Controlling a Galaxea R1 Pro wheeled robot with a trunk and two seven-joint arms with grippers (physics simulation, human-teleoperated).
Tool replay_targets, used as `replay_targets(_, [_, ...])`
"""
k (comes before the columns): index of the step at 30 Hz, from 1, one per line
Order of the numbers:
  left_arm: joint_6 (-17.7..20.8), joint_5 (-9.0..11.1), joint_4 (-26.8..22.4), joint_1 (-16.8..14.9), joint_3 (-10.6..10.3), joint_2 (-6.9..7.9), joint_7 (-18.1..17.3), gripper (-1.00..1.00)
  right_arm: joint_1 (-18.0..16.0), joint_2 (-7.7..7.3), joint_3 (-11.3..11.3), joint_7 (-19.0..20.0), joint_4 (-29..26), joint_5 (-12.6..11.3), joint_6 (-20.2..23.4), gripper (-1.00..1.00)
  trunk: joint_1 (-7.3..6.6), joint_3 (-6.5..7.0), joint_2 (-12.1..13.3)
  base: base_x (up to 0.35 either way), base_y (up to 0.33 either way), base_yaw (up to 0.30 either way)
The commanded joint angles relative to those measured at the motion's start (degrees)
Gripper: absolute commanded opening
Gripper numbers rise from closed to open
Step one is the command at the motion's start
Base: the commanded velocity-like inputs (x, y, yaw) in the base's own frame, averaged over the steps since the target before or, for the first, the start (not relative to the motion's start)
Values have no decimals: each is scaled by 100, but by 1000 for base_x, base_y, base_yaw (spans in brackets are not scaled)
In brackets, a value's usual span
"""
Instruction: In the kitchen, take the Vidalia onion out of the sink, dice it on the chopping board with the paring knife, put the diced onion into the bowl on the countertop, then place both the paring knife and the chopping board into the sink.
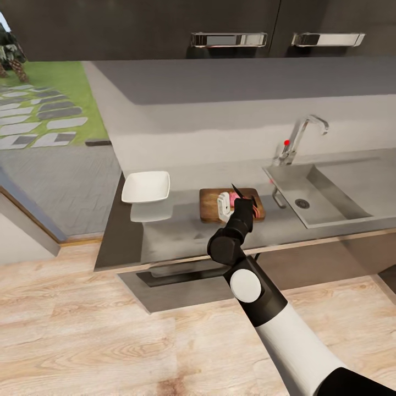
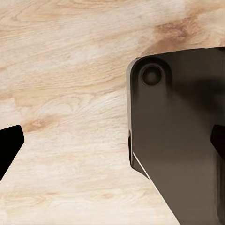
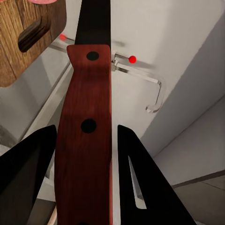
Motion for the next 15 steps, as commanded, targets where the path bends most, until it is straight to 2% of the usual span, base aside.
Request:
replay_targets(1, [-7, 54, -14, 2, -49, 6, 27, 100, -7, 0, 12, 60, 1, 54, 13, -100, 3, -8, -10, 0, 0, 0])
replay_targets(7, [-7, 54, -15, 2, -49, 6, 26, 100, -7, 0, 12, 60, 7, 54, 13, -100, 3, -8, -10, 113, 0, 0])
replay_targets(15, [-7, 54, -15, 2, -49, 6, 27, 100, -7, 0, 12, 60, 9, 54, 13, -100, 3, -8, -10, 14, 0, 0])
